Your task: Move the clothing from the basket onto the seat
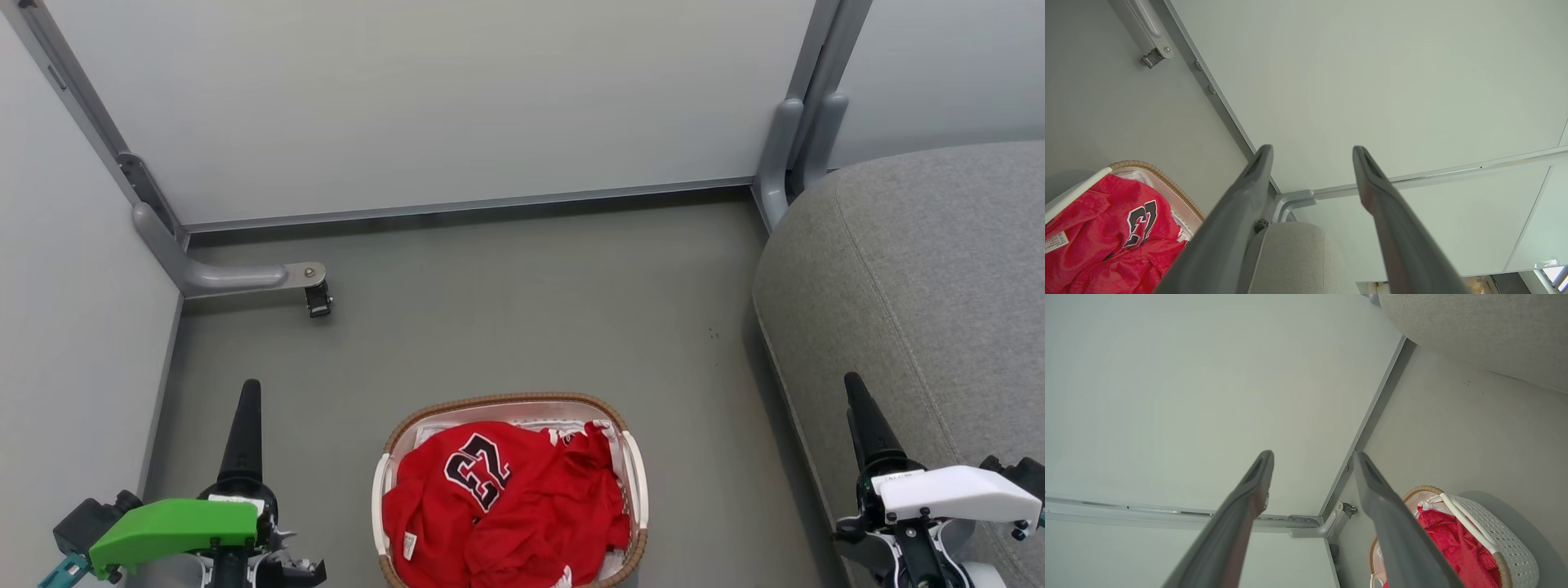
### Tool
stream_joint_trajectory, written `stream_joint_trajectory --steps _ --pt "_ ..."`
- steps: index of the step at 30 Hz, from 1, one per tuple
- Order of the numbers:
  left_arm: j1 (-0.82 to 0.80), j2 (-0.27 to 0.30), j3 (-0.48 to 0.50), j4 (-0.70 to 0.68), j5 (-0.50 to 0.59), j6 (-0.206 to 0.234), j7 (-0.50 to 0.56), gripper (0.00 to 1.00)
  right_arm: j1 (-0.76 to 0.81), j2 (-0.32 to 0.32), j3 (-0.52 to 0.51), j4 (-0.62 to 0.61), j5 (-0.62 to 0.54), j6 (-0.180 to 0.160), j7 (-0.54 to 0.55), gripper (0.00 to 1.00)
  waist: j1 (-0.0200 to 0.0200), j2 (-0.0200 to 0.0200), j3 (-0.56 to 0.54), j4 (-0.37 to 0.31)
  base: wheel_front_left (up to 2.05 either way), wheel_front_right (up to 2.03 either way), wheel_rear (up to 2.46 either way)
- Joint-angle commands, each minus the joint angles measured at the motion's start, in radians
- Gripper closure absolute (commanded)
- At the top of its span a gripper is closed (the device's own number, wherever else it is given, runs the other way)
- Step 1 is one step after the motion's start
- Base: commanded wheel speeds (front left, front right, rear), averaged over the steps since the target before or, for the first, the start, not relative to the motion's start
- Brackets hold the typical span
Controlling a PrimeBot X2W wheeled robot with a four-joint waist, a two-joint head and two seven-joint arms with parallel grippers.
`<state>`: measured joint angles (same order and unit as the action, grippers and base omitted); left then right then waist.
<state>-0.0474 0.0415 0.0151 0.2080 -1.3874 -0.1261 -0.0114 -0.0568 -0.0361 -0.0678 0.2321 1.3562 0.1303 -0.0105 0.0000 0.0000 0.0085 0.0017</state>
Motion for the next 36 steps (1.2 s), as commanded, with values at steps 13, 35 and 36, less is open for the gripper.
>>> stream_joint_trajectory --steps 13,35,36 --pt "0.001 0.006 -0.047 -0.053 0.293 0.024 -0.055 0.0 -0.001 -0.009 0.031 -0.078 -0.271 0.0 -0.055 0.0 0.0 0.0 0.005 0.002 0.0 0.0 0.0" --pt "0.021 0.008 -0.113 -0.026 0.646 0.036 -0.122 0.0 0.01 -0.012 0.058 -0.051 -0.617 0.0 -0.122 0.0 0.0 0.0 0.011 0.005 0.0 0.0 0.0" --pt "0.022 0.008 -0.115 -0.023 0.656 0.037 -0.125 0.0 0.01 -0.012 0.059 -0.052 -0.628 0.0 -0.125 0.0 0.0 0.0 0.011 0.005 0.0 0.0 0.0"
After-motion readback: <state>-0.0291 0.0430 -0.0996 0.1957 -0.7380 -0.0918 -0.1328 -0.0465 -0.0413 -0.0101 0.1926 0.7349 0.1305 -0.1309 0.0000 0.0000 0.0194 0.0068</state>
